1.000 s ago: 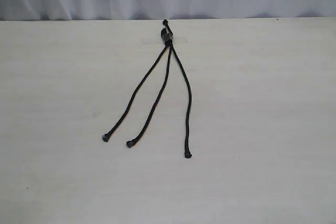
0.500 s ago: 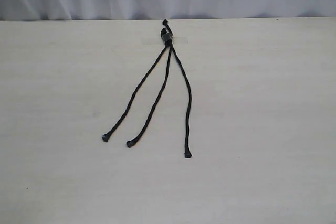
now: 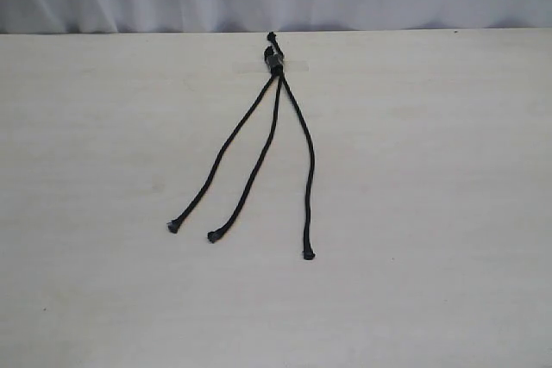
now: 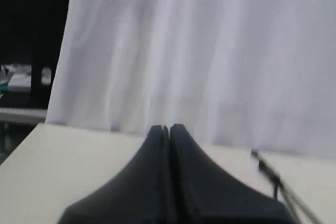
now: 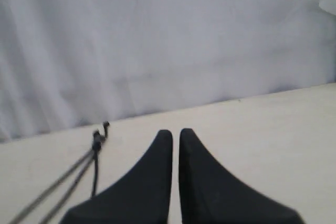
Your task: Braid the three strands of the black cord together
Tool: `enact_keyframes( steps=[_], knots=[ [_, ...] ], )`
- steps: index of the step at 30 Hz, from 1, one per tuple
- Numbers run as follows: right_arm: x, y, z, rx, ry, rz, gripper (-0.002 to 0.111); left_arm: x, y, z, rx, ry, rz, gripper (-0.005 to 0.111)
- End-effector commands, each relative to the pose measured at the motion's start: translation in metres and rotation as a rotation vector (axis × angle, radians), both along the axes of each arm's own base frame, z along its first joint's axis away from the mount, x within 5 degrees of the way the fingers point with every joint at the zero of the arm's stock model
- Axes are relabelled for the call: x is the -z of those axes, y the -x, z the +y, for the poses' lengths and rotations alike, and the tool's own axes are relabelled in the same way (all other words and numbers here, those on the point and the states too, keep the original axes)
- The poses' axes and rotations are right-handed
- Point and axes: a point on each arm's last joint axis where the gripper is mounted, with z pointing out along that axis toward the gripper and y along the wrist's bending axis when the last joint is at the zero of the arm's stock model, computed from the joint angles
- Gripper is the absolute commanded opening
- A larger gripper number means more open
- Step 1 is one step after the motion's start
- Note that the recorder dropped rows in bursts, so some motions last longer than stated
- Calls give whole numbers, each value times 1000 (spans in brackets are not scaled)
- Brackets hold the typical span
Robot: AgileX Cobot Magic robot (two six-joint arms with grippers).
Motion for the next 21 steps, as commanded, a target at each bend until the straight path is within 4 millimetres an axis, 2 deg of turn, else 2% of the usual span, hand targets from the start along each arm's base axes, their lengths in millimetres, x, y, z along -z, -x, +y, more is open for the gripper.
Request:
enact_keyframes(
  steps=[1, 3, 5, 8, 11, 16, 21],
  knots=[
    [-20, 4, -7, 49, -248, -246, 4, -28, 9, 9, -66, 141, -355, 0],
    [-26, 6, -10, 66, -262, -308, 4, -37, 14, 11, -85, 138, -467, 0],
    [-41, 9, -8, 55, -174, -350, 4, -49, 19, 11, -93, 131, -545, 0],
    [-61, 8, -3, 17, -118, -300, 4, -66, 22, 7, -68, 86, -540, 0],
    [-69, -10, 0, -14, -109, -149, 4, -72, 11, 4, -31, 61, -378, 0],
    [-68, -54, 12, -99, -41, 125, 4, -74, -22, 4, -6, 81, -66, 0],
    [-54, -98, 41, -267, 142, 376, 4, -72, -65, 7, 15, 121, 268, 0]
  ],
)
